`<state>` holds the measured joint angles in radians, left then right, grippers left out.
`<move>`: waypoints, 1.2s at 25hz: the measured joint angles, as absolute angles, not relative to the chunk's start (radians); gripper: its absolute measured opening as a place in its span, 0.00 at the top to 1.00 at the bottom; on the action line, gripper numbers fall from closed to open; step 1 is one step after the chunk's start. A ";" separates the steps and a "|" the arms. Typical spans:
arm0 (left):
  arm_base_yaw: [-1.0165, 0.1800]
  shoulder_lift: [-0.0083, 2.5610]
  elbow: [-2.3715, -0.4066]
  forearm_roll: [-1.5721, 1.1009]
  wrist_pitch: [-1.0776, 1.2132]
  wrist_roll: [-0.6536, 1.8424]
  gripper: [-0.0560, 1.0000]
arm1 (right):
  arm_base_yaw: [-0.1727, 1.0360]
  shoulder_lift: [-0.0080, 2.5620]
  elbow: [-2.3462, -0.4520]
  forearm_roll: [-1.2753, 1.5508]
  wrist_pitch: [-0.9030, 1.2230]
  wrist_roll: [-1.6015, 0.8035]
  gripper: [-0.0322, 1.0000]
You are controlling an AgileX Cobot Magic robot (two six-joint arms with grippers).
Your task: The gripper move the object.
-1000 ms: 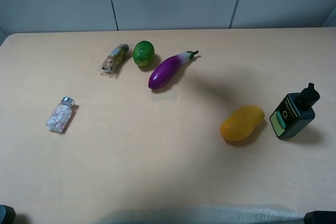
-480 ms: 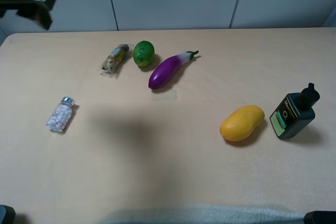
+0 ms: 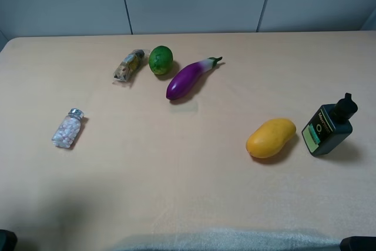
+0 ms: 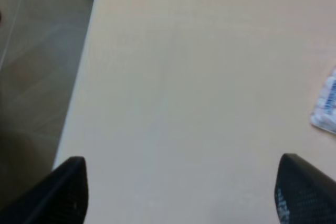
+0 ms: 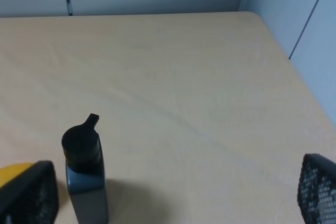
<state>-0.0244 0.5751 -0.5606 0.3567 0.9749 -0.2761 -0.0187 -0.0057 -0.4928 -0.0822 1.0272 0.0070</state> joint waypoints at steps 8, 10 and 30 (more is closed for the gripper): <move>-0.021 0.241 -0.519 0.235 1.089 -0.201 0.20 | -0.019 -0.006 -0.493 -0.082 1.027 0.007 0.30; -0.021 0.188 -0.519 0.199 1.097 -0.177 0.20 | -0.019 -0.006 -0.493 -0.082 1.027 0.007 0.30; -0.021 -0.008 -0.496 0.083 1.065 -0.067 0.20 | -0.019 -0.006 -0.493 -0.082 1.027 0.007 0.30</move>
